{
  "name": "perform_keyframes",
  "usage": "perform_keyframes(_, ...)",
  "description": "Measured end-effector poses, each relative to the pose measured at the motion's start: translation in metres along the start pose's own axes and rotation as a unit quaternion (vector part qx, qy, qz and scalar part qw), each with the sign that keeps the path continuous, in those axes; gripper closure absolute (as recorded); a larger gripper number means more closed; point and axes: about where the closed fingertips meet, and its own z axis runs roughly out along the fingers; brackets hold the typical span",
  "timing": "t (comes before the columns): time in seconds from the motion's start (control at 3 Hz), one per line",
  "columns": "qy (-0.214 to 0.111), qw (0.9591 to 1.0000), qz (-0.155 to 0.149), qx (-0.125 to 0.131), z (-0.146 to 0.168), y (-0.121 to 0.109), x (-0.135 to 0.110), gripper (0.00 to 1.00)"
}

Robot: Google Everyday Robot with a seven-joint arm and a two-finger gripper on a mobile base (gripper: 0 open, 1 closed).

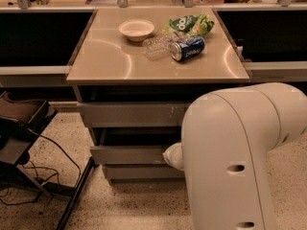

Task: Open middle drawer

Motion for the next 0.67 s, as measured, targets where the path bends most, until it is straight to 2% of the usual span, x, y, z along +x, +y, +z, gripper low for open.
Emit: perform_keyframes(0.67, -0.001, 1.0000, 0.003, 0.000, -0.0125, 0.0084, 0.0163, 1.00)
